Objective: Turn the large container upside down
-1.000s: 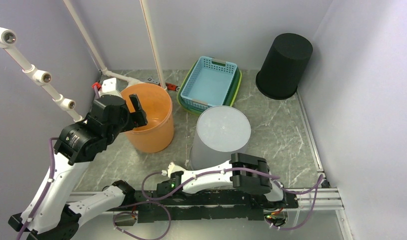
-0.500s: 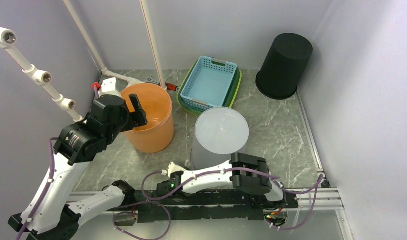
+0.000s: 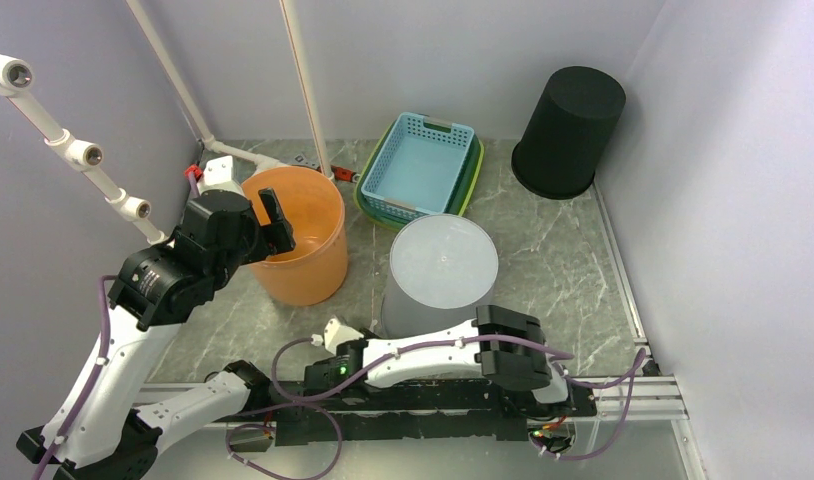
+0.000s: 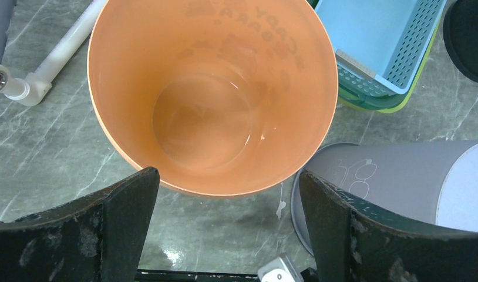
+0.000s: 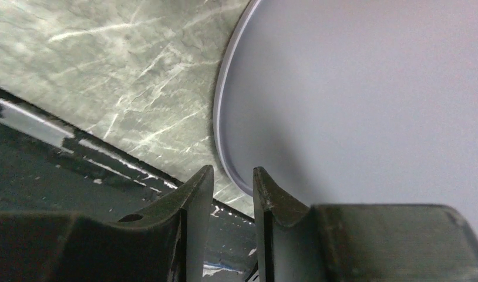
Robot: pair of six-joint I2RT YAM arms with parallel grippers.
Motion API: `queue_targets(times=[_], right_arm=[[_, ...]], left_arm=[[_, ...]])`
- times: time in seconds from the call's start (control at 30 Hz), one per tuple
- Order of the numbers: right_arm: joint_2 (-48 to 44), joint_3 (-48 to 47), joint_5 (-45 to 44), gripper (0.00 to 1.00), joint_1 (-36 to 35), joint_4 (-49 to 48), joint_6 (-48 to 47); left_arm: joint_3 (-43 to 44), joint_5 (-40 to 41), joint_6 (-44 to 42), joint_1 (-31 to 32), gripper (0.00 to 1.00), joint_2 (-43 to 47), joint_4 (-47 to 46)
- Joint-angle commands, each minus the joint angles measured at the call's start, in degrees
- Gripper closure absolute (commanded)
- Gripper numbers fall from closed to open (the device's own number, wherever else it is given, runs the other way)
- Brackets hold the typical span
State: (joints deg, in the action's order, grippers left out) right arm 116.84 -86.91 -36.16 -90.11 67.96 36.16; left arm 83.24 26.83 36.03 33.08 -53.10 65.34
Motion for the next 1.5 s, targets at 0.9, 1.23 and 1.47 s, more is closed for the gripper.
queue_targets(times=[0.9,1.23,1.47], right_arm=[[-3.84,-7.93,-10.84,0.49,3.39,4.82,-1.92],[-15.58,2.09,0.12,0.47,12.57,-4.33,0.72],[-25.61,6.19,11.45,0.4,15.36,-14.25,0.75]], left_arm=[[0.24,0.26,-0.61,0.19,0.06,1.07,-1.51],[-0.13,0.85,-0.61,0.23,0.06,1.52,-1.33],[-0.76,0.79,-0.61,0.16,0.06,1.61,-1.93]])
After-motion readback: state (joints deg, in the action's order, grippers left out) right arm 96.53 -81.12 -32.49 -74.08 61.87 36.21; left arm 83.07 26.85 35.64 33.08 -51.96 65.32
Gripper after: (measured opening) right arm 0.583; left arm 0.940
